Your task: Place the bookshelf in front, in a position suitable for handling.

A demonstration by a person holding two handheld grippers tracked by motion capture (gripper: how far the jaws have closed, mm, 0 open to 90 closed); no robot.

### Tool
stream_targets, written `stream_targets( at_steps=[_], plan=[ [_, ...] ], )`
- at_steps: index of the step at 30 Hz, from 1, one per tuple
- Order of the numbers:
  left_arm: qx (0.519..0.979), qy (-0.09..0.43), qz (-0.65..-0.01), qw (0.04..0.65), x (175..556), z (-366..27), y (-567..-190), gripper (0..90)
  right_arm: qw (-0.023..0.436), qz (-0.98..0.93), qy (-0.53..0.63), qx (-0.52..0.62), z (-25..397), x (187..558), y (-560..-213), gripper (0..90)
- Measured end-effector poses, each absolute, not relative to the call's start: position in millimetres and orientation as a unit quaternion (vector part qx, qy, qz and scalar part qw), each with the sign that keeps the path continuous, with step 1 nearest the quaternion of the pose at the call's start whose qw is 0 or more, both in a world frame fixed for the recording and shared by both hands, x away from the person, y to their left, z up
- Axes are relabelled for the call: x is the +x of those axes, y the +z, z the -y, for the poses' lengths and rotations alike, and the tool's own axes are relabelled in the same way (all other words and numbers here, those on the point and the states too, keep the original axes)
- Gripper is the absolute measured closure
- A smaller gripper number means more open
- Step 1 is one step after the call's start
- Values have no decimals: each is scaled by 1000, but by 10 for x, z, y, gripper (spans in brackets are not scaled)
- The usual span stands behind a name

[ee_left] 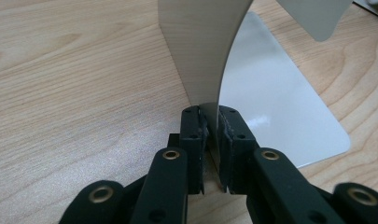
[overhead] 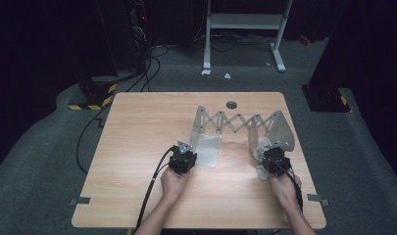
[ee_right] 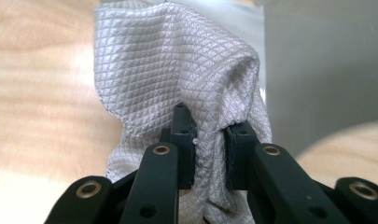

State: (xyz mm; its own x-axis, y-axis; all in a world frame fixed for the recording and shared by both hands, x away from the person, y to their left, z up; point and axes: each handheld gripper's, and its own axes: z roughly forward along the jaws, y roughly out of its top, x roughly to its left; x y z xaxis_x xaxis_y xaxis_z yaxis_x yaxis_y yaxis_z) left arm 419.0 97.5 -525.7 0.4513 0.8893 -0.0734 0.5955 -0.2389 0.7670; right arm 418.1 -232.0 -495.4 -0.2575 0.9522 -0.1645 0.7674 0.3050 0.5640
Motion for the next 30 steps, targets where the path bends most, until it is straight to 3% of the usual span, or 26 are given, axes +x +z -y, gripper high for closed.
stream_targets(
  at_steps=[7, 10, 15, 23, 30],
  plan=[
    [763, 194, -487, 379, 4190, -975, -5257, 806, 304, -756, 176, 552, 2272, 4323, -4891, 770],
    [763, 193, -487, 379, 4190, -976, -5257, 806, 303, -752, 175, 559, 2247, 4429, -4909, 769],
    [763, 192, -488, 380, 4190, -977, -5258, 806, 267, -747, 194, 578, 2268, 4586, -4997, 769],
    [763, 193, -487, 379, 4191, -976, -5257, 806, 186, -770, 271, 547, 2316, 4304, -4983, 771],
    [762, 194, -487, 379, 4189, -973, -5258, 806, 167, -765, 314, 536, 2301, 4485, -4877, 772]
  ],
)
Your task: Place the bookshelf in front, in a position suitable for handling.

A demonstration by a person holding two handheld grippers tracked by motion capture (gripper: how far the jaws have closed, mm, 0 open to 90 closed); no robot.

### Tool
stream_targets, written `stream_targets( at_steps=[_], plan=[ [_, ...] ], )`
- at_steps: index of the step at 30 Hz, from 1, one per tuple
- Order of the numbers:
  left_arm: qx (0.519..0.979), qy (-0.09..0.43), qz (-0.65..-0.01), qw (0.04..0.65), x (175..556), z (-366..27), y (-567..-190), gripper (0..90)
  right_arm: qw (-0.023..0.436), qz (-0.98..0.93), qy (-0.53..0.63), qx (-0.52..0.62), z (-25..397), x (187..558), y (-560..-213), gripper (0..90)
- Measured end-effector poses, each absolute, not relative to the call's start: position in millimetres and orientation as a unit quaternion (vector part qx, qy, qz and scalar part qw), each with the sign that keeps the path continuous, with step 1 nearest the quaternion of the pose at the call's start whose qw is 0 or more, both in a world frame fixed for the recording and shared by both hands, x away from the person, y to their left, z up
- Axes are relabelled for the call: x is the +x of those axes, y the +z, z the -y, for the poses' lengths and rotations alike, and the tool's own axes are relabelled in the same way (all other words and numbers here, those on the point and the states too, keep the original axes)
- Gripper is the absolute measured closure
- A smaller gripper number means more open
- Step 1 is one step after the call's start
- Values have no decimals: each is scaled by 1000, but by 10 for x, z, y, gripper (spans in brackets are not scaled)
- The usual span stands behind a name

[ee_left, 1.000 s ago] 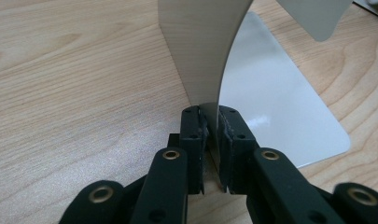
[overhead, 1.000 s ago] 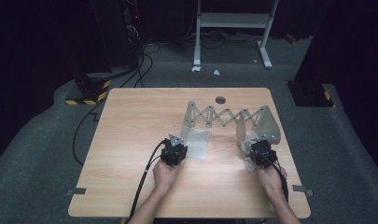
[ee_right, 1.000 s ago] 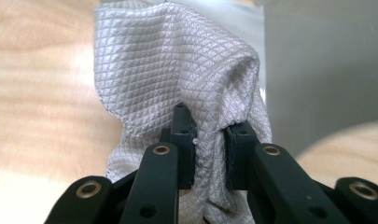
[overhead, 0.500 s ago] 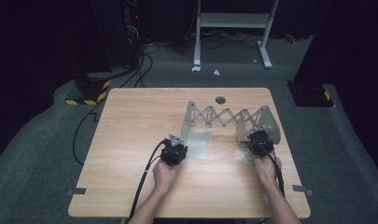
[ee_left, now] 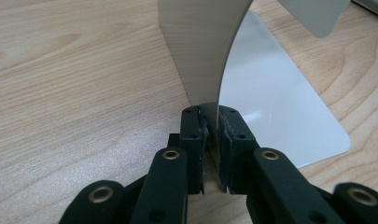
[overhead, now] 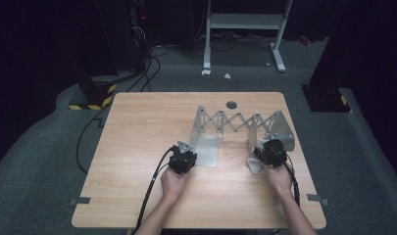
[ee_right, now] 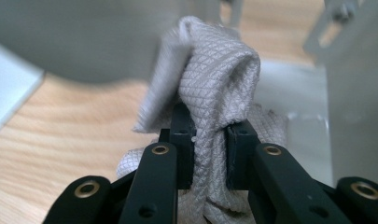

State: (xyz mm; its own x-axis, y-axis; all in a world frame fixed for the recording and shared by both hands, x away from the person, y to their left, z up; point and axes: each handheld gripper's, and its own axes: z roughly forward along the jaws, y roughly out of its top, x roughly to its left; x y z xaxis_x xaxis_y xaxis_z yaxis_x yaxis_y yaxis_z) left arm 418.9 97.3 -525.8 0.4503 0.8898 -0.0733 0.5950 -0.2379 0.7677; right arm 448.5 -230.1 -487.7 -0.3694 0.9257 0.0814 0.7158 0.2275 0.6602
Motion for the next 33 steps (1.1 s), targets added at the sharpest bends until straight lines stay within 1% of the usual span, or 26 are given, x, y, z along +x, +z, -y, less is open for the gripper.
stream_targets(
  at_steps=[4, 5, 7, 10, 11, 12, 13, 15, 18, 20, 22, 24, 25, 27, 28, 33],
  plan=[
    [762, 194, -487, 380, 4190, -974, -5258, 806, 184, -764, 334, 520, 2265, 4512, -4704, 773],
    [763, 194, -487, 379, 4190, -976, -5257, 806, 198, -762, 346, 511, 2260, 4503, -4575, 773],
    [763, 193, -487, 379, 4190, -976, -5257, 806, 203, -760, 350, 508, 2259, 4499, -4520, 773],
    [763, 193, -486, 379, 4190, -977, -5257, 806, 229, -750, 374, 495, 2261, 4497, -4248, 772],
    [763, 193, -486, 379, 4190, -977, -5257, 806, 241, -745, 387, 487, 2259, 4511, -4087, 772],
    [763, 193, -486, 379, 4190, -977, -5257, 806, 241, -745, 387, 487, 2259, 4511, -4087, 772],
    [763, 193, -487, 379, 4191, -977, -5257, 806, 249, -742, 395, 481, 2244, 4529, -3967, 772],
    [763, 190, -488, 380, 4191, -980, -5257, 806, 251, -744, 393, 478, 2220, 4550, -3933, 773],
    [763, 191, -487, 380, 4191, -979, -5258, 806, 249, -747, 386, 480, 2203, 4580, -3989, 772],
    [763, 191, -487, 380, 4191, -979, -5257, 806, 233, -741, 385, 499, 2237, 4610, -4143, 772],
    [763, 190, -488, 380, 4191, -980, -5257, 806, 228, -739, 386, 503, 2253, 4611, -4184, 772],
    [763, 191, -487, 380, 4190, -978, -5257, 806, 211, -730, 391, 519, 2301, 4589, -4316, 772],
    [763, 191, -487, 380, 4190, -978, -5257, 806, 211, -730, 391, 519, 2301, 4589, -4316, 772],
    [763, 192, -487, 380, 4191, -978, -5257, 805, 206, -754, 355, 513, 2219, 4590, -4490, 773],
    [763, 193, -486, 380, 4191, -977, -5258, 805, 206, -754, 355, 513, 2219, 4590, -4490, 773],
    [763, 192, -487, 380, 4191, -977, -5258, 805, 177, -773, 304, 528, 2129, 4694, -4784, 771]
  ],
)
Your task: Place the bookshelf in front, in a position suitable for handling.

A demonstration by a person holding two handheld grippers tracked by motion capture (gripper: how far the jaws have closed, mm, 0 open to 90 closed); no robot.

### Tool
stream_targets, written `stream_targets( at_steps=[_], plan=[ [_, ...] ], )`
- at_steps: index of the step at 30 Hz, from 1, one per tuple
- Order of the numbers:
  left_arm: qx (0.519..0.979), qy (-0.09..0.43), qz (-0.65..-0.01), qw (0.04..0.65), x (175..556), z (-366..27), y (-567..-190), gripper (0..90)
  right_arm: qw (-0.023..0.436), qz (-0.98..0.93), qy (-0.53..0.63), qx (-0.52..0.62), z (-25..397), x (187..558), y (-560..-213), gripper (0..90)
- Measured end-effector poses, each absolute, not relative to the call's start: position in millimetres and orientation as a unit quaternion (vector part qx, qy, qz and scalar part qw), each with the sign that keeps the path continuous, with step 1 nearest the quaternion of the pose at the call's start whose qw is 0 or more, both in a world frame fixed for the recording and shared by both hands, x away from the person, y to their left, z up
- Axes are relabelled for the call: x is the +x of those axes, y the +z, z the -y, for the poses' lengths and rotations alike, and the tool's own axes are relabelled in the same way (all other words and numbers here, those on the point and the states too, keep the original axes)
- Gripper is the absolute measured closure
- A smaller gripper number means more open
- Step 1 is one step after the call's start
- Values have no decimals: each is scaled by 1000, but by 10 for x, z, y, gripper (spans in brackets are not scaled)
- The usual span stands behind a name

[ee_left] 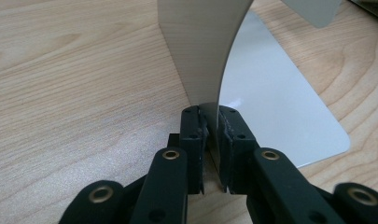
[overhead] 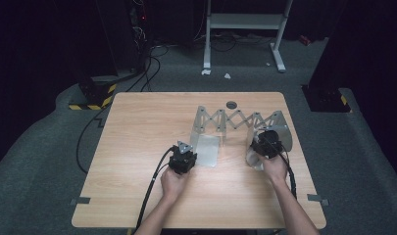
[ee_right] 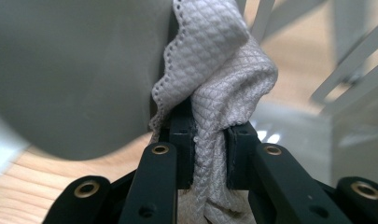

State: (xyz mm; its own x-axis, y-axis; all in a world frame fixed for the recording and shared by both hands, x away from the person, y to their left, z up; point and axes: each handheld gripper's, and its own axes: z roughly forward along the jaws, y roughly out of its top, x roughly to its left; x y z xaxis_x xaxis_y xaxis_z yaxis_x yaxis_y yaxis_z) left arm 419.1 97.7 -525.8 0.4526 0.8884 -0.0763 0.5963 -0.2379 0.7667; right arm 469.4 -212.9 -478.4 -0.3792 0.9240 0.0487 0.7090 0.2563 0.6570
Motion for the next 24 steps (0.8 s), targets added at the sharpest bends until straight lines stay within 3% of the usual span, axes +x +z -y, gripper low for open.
stream_targets(
  at_steps=[5, 10, 16, 22, 24],
  plan=[
    [763, 191, -487, 380, 4190, -977, -5257, 806, 172, -771, 298, 536, 2123, 4726, -4820, 771],
    [763, 192, -486, 380, 4191, -978, -5257, 806, 200, -745, 358, 526, 2193, 4673, -4396, 771],
    [763, 192, -486, 380, 4191, -977, -5257, 806, 222, -742, 363, 518, 2159, 4737, -4144, 771],
    [763, 192, -486, 380, 4191, -977, -5257, 806, 215, -744, 348, 528, 2119, 4802, -4318, 773],
    [763, 192, -486, 380, 4191, -977, -5258, 805, 198, -757, 323, 532, 2105, 4817, -4536, 773]
  ],
)
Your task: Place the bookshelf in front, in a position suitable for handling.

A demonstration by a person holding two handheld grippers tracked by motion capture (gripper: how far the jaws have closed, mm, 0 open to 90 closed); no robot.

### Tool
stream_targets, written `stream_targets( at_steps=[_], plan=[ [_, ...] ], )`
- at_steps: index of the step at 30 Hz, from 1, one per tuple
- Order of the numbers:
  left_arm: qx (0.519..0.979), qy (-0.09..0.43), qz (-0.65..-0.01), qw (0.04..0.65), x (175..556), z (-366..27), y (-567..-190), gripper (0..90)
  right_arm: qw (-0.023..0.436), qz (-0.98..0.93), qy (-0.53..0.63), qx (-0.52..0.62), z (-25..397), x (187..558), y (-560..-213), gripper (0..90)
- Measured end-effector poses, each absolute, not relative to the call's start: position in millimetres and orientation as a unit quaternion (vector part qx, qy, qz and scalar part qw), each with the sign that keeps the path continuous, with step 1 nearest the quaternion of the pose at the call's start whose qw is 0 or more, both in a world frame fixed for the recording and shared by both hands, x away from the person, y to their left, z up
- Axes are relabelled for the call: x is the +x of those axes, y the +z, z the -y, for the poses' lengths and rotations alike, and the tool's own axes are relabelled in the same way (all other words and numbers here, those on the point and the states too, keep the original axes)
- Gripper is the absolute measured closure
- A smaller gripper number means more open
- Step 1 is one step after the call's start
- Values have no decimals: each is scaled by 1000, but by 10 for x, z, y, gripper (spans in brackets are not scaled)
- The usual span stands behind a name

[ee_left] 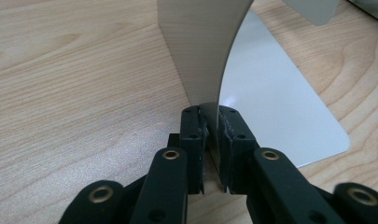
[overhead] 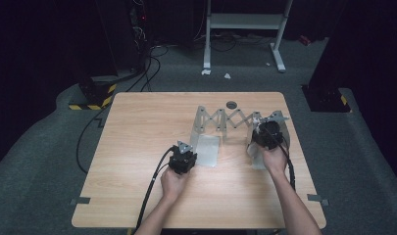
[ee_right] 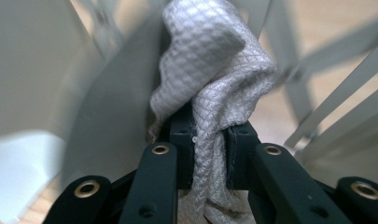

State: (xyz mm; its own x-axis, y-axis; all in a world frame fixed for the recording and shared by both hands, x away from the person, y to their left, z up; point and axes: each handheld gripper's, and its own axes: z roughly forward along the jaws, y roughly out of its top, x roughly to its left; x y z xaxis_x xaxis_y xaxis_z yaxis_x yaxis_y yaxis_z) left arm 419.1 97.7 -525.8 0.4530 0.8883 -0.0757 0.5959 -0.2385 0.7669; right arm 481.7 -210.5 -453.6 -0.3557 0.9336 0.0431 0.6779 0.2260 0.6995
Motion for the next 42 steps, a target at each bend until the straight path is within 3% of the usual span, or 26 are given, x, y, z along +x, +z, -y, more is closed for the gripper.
stream_targets(
  at_steps=[8, 16, 22, 33, 42],
  plan=[
    [763, 192, -486, 380, 4191, -976, -5258, 805, 170, -771, 292, 539, 2101, 4830, -4779, 772],
    [764, 194, -485, 379, 4190, -974, -5257, 805, 212, -745, 366, 515, 2153, 4702, -4195, 772],
    [763, 193, -486, 380, 4191, -975, -5258, 805, 222, -741, 378, 508, 2155, 4744, -4009, 776],
    [764, 194, -485, 379, 4189, -973, -5258, 805, 213, -735, 368, 529, 2129, 4849, -4287, 771],
    [764, 194, -485, 379, 4189, -974, -5257, 803, 171, -760, 310, 546, 2060, 4818, -4857, 772]
  ],
)
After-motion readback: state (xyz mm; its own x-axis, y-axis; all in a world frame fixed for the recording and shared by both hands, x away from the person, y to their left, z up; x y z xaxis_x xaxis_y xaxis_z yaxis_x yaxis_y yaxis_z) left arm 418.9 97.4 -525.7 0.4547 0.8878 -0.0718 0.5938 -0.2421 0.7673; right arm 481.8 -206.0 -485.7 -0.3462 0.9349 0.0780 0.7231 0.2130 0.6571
